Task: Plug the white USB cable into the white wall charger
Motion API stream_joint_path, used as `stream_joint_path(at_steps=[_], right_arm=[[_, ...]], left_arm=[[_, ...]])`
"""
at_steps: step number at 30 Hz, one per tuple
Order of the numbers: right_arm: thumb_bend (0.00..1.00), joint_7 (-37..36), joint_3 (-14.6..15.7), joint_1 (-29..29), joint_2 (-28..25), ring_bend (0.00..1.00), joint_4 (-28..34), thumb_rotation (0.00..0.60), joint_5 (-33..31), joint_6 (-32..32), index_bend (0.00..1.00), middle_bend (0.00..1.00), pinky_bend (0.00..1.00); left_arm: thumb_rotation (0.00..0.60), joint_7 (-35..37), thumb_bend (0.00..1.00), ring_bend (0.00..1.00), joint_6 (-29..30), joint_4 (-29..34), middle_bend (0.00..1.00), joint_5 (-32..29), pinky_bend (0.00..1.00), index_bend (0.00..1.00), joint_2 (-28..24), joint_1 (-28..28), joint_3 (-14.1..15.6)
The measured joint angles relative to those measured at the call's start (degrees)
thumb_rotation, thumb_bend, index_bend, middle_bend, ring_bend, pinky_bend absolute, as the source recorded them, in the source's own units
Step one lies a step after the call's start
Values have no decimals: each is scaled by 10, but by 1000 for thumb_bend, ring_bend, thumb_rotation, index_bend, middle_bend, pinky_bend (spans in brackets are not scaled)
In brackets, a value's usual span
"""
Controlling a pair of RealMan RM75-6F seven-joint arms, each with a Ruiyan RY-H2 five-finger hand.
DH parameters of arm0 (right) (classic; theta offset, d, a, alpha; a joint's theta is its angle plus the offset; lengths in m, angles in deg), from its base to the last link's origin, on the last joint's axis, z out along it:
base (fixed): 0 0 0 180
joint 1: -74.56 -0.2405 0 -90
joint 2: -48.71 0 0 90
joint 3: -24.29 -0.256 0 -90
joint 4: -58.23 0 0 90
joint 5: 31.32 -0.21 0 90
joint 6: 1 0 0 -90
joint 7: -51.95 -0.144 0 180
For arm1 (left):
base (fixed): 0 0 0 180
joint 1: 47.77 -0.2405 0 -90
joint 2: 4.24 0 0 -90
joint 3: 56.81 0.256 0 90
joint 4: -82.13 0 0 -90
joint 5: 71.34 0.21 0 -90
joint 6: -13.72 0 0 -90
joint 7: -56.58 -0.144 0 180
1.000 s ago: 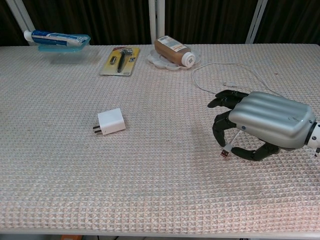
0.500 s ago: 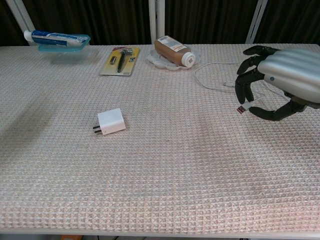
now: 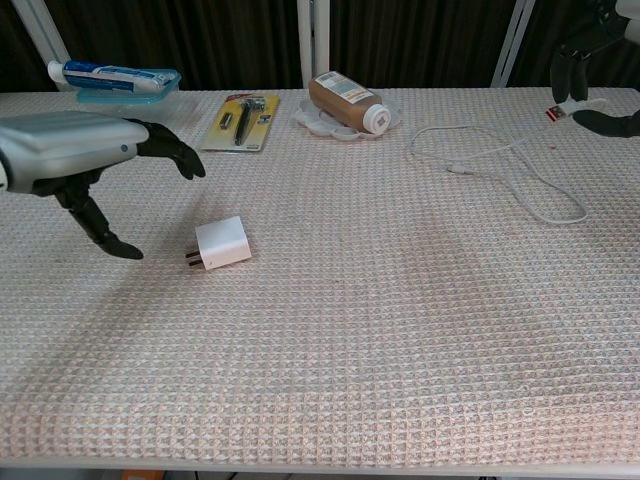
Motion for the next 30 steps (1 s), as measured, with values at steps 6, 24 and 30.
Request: stream_joint_path(at_steps=[6, 24, 30], right_arm=[[377, -14, 6, 3, 0, 201, -7, 600, 3, 3, 611, 520, 0], [385, -45, 14, 16, 4, 201, -24, 600, 9, 19, 620, 520, 0], [388, -54, 15, 19, 6, 201, -32, 600, 8, 22, 622, 520, 0]], left_arm=[[600, -56, 88, 55, 20, 5, 217, -66, 0, 230, 40, 16, 3], [572, -131, 87, 62, 77, -6, 223, -194, 0, 238, 117, 75, -8], [573, -128, 99, 63, 80, -33, 225, -218, 0, 238, 133, 90, -15]])
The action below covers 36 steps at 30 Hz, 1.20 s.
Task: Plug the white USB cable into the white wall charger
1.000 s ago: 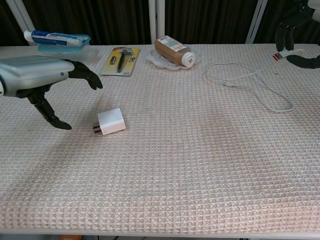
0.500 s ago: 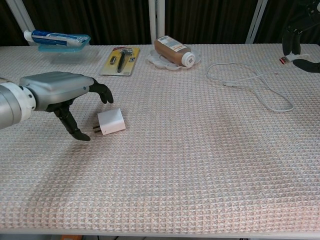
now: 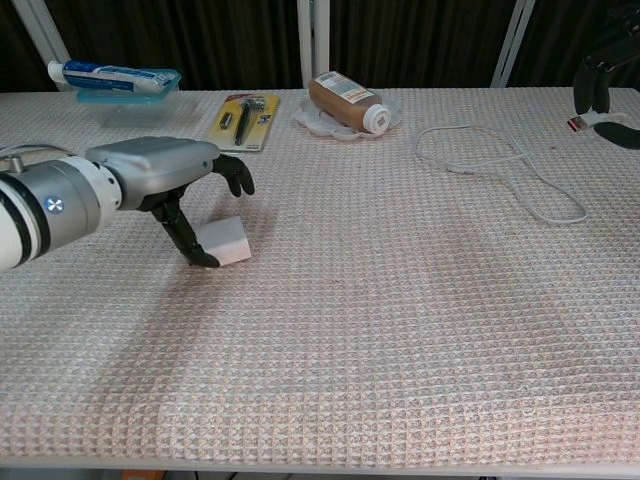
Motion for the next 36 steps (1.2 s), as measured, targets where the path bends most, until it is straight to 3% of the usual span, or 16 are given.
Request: stream_joint_path(at_steps=[18, 36], right_arm=[[391, -16, 2, 5, 8, 201, -12, 600, 1, 5, 629, 522, 0], [400, -28, 3, 8, 15, 201, -23, 600, 1, 8, 633, 523, 0]], left_arm=[[592, 29, 190, 108, -11, -22, 312, -16, 0, 333, -6, 19, 13], [579, 26, 265, 114, -17, -30, 326, -41, 0, 388, -5, 38, 25]])
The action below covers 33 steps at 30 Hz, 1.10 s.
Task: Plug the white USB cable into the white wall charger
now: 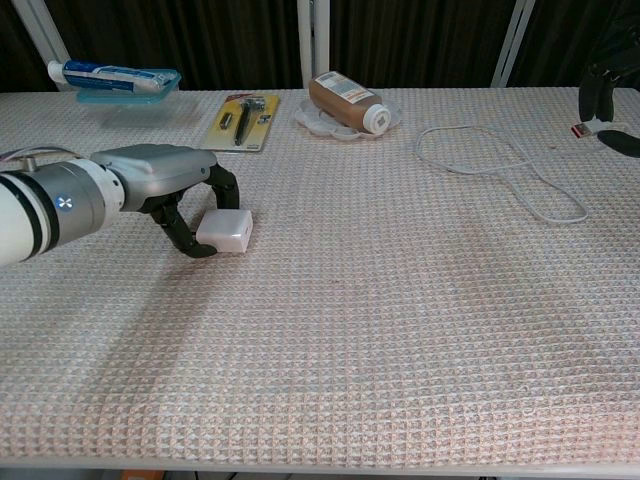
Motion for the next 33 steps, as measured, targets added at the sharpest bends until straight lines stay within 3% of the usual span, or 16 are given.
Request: stream_joint_path(at_steps=[9, 18, 28, 33], right_arm=[[404, 2, -1, -4, 1, 202, 15, 600, -2, -7, 634, 526, 0], [413, 44, -32, -49, 27, 209, 67, 600, -45, -72, 642, 528, 0], [416, 174, -88, -120, 94, 209, 105, 600, -204, -137, 644, 528, 0], [416, 247, -115, -166, 137, 209, 111, 600, -286, -148, 644, 528, 0]], left_arm=[[513, 21, 283, 170, 10, 14, 389, 12, 0, 430, -10, -1, -4], [512, 19, 272, 195, 59, 63, 414, 16, 0, 441, -43, -10, -15], [521, -23, 275, 209, 131, 144, 427, 13, 0, 452, -87, -20, -27], [561, -65, 279, 210, 151, 166, 427, 2, 0, 459, -92, -12, -30]])
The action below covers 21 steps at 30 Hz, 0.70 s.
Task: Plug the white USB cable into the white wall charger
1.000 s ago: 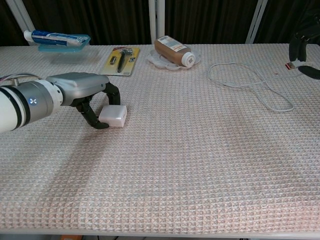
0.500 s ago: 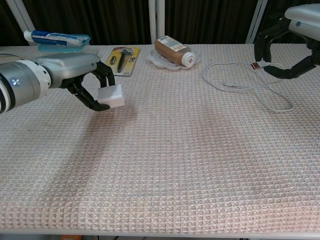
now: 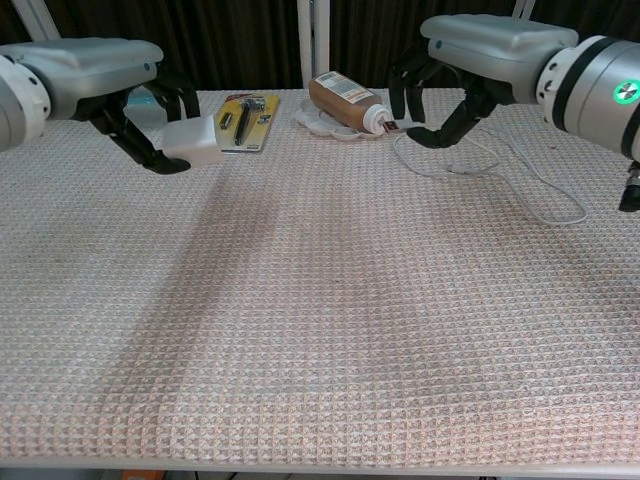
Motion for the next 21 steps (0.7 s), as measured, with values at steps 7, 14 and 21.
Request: stream_joint_path(at_steps=[7, 14, 21], right_arm=[[417, 72, -28, -64, 57, 209, -1, 600, -100, 5, 644, 528, 0], [423, 96, -44, -107, 106, 225, -22, 600, -163, 31, 644, 528, 0], [425, 96, -50, -123, 127, 225, -36, 600, -190, 57, 644, 528, 0]], left_arm=[[599, -60, 278, 210, 29, 30, 428, -20, 0, 459, 1, 22, -10], [600, -118, 277, 210, 56, 56, 429, -61, 0, 459, 6, 49, -25], [600, -141, 277, 210, 68, 64, 429, -108, 0, 459, 15, 73, -43]])
